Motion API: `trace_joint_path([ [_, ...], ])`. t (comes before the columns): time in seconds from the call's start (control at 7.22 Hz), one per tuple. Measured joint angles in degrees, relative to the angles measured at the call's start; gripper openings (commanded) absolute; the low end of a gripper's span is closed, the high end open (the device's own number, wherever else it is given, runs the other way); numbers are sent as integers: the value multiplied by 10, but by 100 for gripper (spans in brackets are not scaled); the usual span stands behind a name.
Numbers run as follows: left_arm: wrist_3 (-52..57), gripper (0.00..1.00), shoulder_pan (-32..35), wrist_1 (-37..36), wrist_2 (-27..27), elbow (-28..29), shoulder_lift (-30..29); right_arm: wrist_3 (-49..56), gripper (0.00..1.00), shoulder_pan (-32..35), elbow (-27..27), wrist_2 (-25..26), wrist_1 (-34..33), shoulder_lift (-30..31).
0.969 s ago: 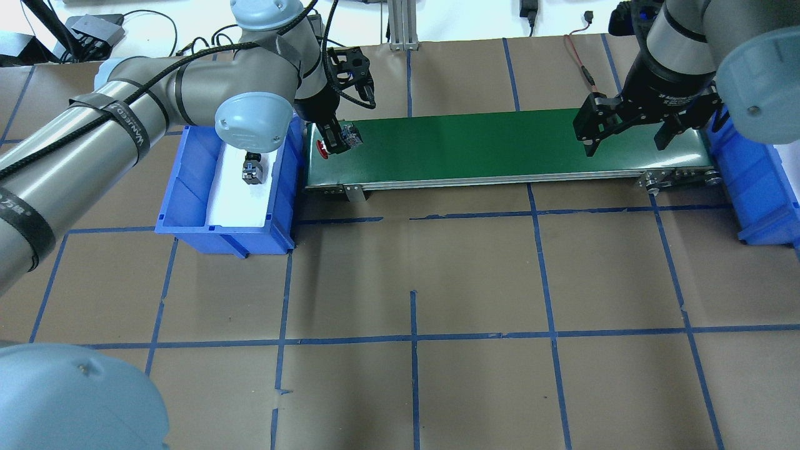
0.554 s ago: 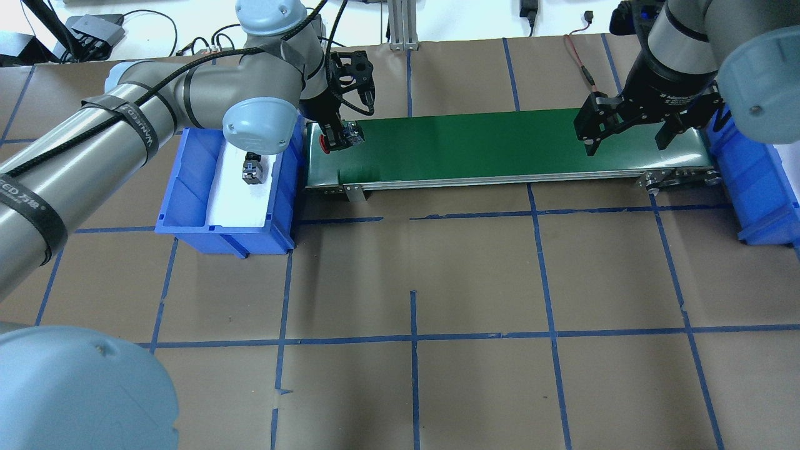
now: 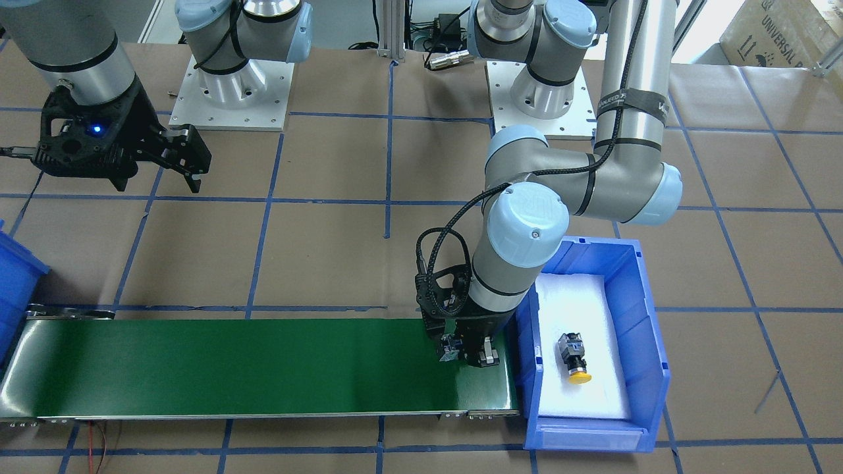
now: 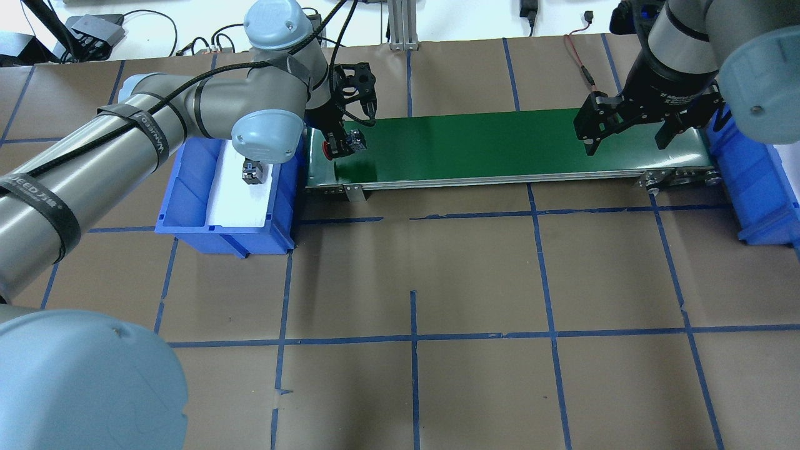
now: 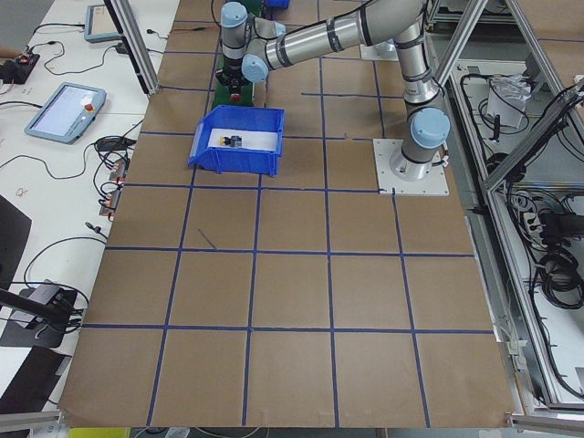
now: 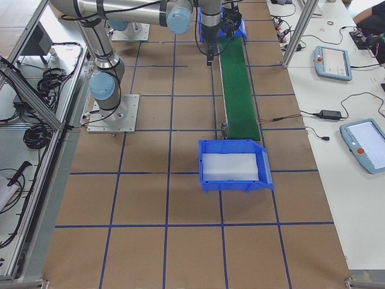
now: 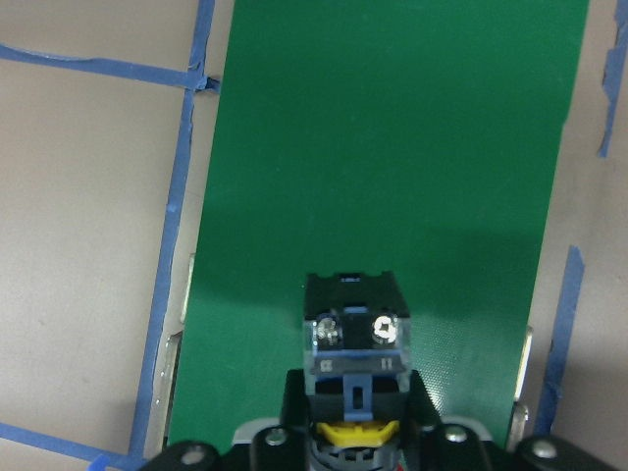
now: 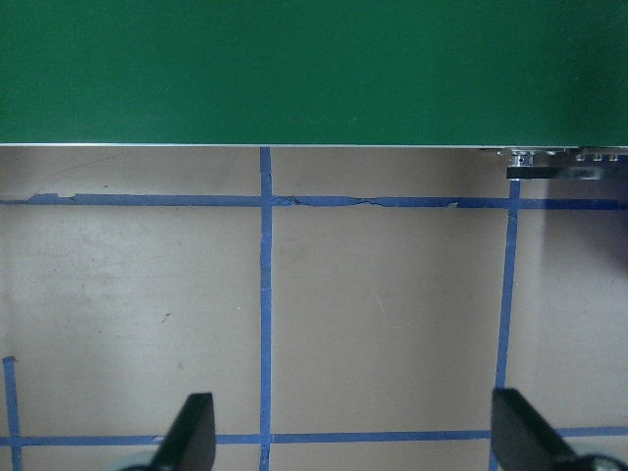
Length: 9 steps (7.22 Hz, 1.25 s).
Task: Transport two buttons from left to right
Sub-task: 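Carry the red-capped button onto the conveyor and release it, then return the left gripper to the bin over the yellow-capped button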
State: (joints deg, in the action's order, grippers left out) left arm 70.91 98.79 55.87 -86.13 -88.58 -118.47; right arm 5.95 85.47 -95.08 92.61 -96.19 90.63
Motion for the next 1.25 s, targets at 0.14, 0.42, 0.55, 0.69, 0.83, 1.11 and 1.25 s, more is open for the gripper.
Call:
trace_joint_path([
  [0.14, 0, 82, 0, 0, 1, -6, 0, 0, 100, -1, 0, 0, 0, 0],
  [0.42, -5, 100, 0, 0, 3, -15, 1, 1, 100, -1, 0, -1, -2, 0],
  [0.55, -24, 100, 0, 0, 4, -16, 6, 1, 100, -1, 0, -1, -2, 0],
  [0.69, -58, 100, 0, 1, 3, -14, 15, 1, 100, 0, 0, -1, -1, 0],
  [0.83, -106, 100, 0, 3, 0, -12, 31, 1, 100, 0, -2, -1, -1, 0],
  [1.11, -233, 100, -17, 16, -10, -21, 71, 1, 100, 0, -4, -1, -4, 0],
  [1.25, -293, 100, -39, 30, -15, -23, 85, 1, 100, 0, -4, -3, -6, 1],
])
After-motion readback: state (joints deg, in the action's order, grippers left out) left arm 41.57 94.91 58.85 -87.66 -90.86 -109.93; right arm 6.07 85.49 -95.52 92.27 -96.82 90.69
